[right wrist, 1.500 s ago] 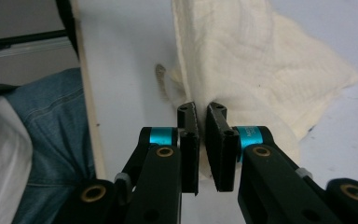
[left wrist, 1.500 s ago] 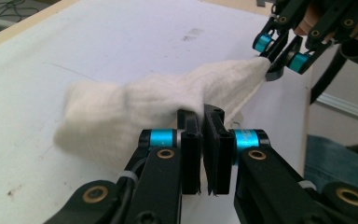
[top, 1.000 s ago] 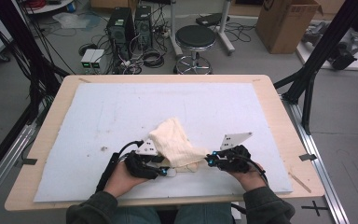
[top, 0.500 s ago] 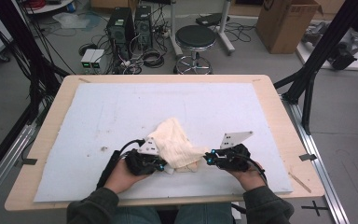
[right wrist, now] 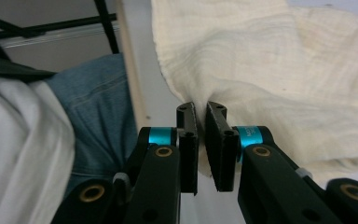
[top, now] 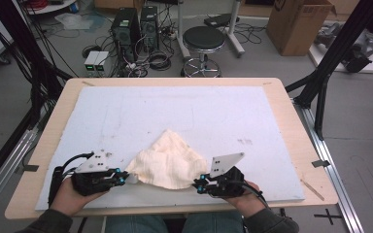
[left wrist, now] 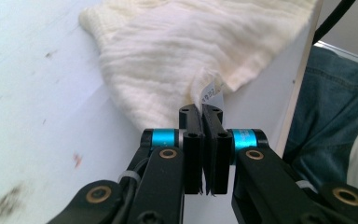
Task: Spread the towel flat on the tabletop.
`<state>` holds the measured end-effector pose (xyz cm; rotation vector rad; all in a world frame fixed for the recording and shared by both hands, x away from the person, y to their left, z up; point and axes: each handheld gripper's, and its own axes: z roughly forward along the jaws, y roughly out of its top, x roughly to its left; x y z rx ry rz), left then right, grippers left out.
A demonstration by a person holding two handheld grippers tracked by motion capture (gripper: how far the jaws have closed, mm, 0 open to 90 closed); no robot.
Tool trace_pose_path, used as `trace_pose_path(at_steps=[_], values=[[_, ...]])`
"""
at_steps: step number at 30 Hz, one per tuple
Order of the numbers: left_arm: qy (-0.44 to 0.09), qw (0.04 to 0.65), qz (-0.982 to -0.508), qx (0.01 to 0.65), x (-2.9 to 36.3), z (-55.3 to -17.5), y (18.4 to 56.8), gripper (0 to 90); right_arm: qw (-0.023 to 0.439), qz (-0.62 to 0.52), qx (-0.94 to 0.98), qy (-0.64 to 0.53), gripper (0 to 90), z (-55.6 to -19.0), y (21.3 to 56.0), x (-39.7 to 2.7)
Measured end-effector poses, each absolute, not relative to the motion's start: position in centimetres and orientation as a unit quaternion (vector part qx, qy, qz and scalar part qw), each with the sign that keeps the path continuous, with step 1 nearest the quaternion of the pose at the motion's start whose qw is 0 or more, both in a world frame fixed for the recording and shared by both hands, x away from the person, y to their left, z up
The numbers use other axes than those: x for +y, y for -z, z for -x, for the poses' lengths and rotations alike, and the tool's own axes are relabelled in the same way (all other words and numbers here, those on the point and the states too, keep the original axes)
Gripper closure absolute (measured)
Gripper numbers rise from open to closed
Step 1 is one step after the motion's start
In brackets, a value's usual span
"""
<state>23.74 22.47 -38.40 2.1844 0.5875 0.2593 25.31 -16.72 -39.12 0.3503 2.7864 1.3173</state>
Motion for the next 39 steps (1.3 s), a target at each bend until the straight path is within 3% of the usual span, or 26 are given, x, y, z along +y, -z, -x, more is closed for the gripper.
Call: trace_pose_path(at_steps=[3,6,12,19,26,32,34,37,38,39], values=[[-0.095,0.432,-0.865,0.236,23.3,-23.3,38.7,79.1,0.01,-0.103,0.898,-0.428,77.2,-24.9,38.8,-16.0],[-0.092,0.45,-0.855,0.239,23.7,-23.4,38.5,66.3,0.012,-0.105,0.891,-0.442,70.9,-25.1,37.5,-16.1],[-0.093,0.47,-0.843,0.244,22.8,-25.3,38.1,60.8,0.036,-0.135,0.884,-0.446,68.3,-27.1,37.0,-17.0],[-0.106,0.496,-0.813,0.286,20.0,-30.0,38.9,55.2,0.057,-0.205,0.875,-0.434,61.5,-32.3,37.9,-18.1],[-0.104,0.452,-0.824,0.325,17.3,-34.8,40.8,51.1,0.004,-0.241,0.872,-0.425,51.4,-36.3,39.8,-18.0],[-0.06,0.411,-0.837,0.356,16.5,-36.7,43.0,40.7,-0.043,-0.245,0.882,-0.399,52.4,-37.5,42.2,-17.4],[-0.066,0.402,-0.844,0.35,16.2,-36.6,43.3,46.5,-0.048,-0.245,0.889,-0.383,58.9,-37.7,42.8,-17.1],[-0.077,0.381,-0.858,0.336,15.8,-36.5,43.4,74.9,-0.045,-0.23,0.897,-0.376,77.4,-37.7,43.1,-16.6],[-0.082,0.384,-0.856,0.337,15.8,-36.4,43.3,82.3,-0.044,-0.224,0.899,-0.373,84.9,-37.7,43.0,-16.4],[-0.083,0.389,-0.853,0.338,16.0,-36.3,43.1,85.2,-0.042,-0.223,0.9,-0.373,85.8,-37.7,42.9,-16.3]])
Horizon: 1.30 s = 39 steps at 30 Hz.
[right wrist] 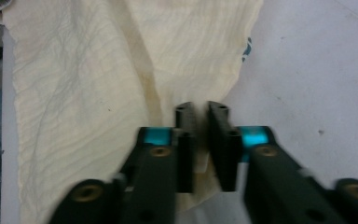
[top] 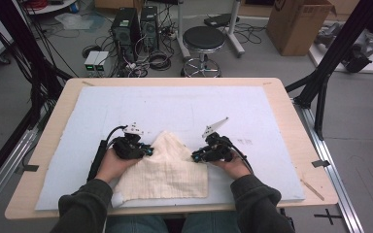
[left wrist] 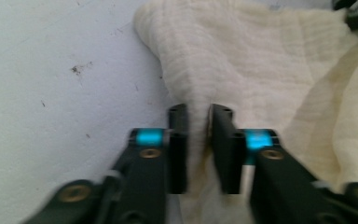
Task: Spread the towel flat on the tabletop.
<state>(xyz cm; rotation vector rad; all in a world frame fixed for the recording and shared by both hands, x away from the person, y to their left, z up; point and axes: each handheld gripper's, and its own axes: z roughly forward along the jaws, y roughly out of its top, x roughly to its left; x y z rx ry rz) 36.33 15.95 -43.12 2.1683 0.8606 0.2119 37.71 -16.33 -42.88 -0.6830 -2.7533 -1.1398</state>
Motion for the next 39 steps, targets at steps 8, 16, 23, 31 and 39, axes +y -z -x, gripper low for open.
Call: trace_pose_path(at_steps=[8,16,23,31,39], values=[[-0.15,0.447,-0.798,0.375,18.4,-35.2,40.6,86.5,-0.04,0.243,-0.888,0.388,86.1,-38.2,38.9,-16.9],[-0.159,0.43,-0.793,0.401,19.5,-35.0,41.1,61.7,-0.063,0.285,-0.869,0.399,65.9,-38.5,39.7,-17.4],[-0.133,0.408,-0.797,0.426,19.6,-36.2,42.2,55.7,-0.042,0.304,-0.888,0.343,61.5,-37.4,42.9,-18.8],[-0.122,0.373,-0.819,0.419,18.7,-37.1,43.6,82.4,-0.028,0.268,-0.905,0.328,85.9,-37.9,42.9,-18.6],[-0.163,0.4,-0.794,0.428,18.4,-37.8,42.7,87.5,-0.097,0.259,-0.915,0.294,86.4,-42.0,40.2,-17.3]])
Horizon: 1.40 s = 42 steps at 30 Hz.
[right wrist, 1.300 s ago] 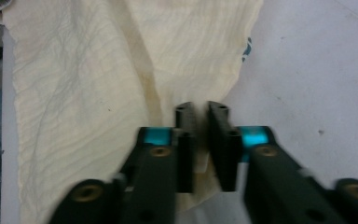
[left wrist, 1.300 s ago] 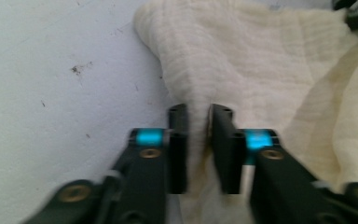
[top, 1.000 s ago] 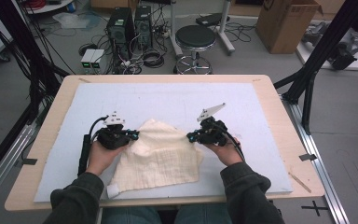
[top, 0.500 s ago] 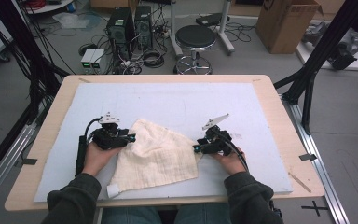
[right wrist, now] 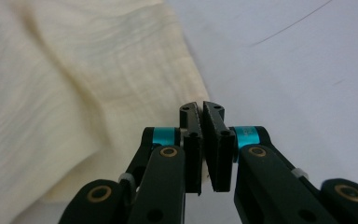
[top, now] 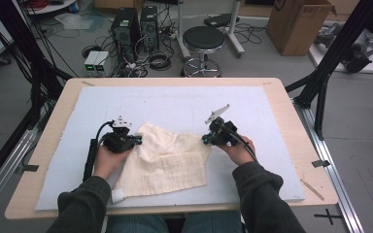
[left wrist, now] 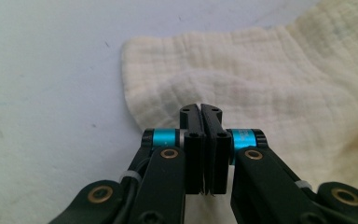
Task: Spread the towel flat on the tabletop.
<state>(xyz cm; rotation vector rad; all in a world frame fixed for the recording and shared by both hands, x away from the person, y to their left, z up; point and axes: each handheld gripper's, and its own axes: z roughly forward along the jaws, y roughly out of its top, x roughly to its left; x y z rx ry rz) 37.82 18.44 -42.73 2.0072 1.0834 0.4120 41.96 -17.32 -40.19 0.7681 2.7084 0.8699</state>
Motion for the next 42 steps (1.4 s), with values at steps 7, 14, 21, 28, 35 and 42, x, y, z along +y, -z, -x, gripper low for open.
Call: trace_pose_path(at_steps=[7,14,21,28,35,42], values=[[-0.167,0.441,-0.744,0.472,19.0,-39.1,42.4,69.1,0.201,-0.345,0.861,-0.315,69.3,-46.7,38.3,-17.8],[-0.159,0.446,-0.766,0.434,19.3,-37.7,41.5,59.0,0.142,-0.32,0.867,-0.355,63.1,-44.7,38.4,-18.5],[-0.152,0.468,-0.78,0.387,20.5,-34.5,40.5,51.7,0.086,-0.263,0.88,-0.387,56.3,-40.2,38.0,-18.5],[-0.143,0.475,-0.794,0.352,21.6,-30.8,40.8,44.7,0.074,-0.215,0.878,-0.422,54.2,-35.8,38.7,-18.4],[-0.14,0.456,-0.813,0.334,22.1,-27.8,42.1,38.4,0.058,-0.175,0.883,-0.431,49.4,-32.5,40.6,-18.9],[-0.12,0.441,-0.828,0.324,22.2,-26.7,43.4,35.4,0.036,-0.168,0.896,-0.408,48.1,-31.4,42.5,-19.2]])
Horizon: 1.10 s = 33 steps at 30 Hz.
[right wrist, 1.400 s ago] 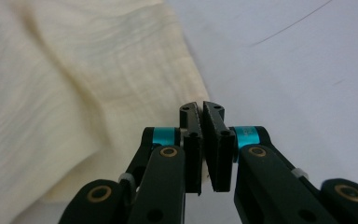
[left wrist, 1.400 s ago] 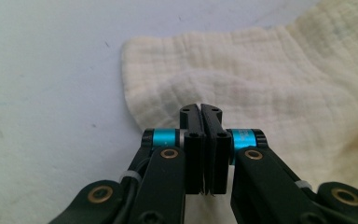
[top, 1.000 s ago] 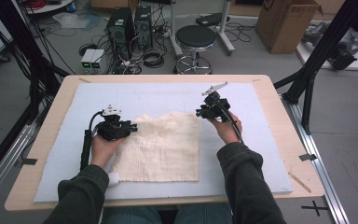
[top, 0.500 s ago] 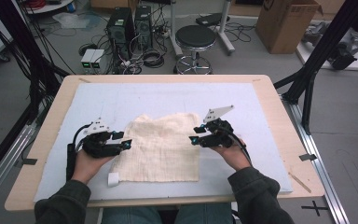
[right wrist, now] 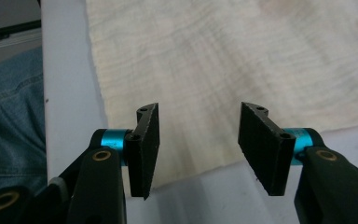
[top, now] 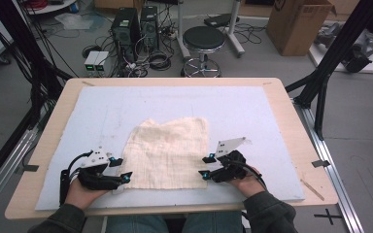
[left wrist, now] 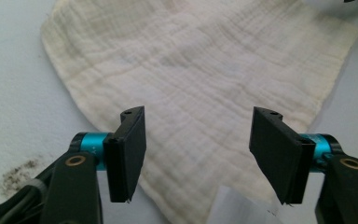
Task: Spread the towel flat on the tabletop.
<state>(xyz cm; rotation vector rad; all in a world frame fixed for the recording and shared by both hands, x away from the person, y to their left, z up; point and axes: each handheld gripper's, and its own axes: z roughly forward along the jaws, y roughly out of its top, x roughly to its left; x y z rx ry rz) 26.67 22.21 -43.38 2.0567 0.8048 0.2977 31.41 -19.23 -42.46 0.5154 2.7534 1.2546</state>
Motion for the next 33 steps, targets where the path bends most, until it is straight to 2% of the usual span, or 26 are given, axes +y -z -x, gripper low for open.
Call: trace_pose_path(at_steps=[4,8,15,18,22,33], values=[[-0.107,0.404,-0.855,0.307,21.7,-26.9,44.2,39.6,0.039,-0.154,0.913,-0.377,51.0,-31.2,43.3,-18.8],[-0.109,0.406,-0.854,0.306,22.0,-27.0,44.3,46.3,0.052,-0.147,0.92,-0.359,54.8,-31.3,43.6,-18.6],[-0.13,0.4,-0.853,0.308,22.1,-27.1,44.3,63.8,0.052,-0.158,0.919,-0.357,72.3,-31.6,43.6,-18.7],[-0.126,0.399,-0.856,0.304,22.0,-27.2,44.2,74.5,0.044,-0.163,0.918,-0.359,82.0,-31.7,43.5,-18.8],[-0.129,0.397,-0.859,0.295,21.5,-27.0,44.2,85.6,0.033,-0.165,0.917,-0.362,86.0,-32.1,43.5,-18.9],[-0.113,0.42,-0.857,0.275,21.1,-26.6,43.6,86.9,0.015,-0.161,0.911,-0.378,86.2,-30.9,42.6,-20.4]])
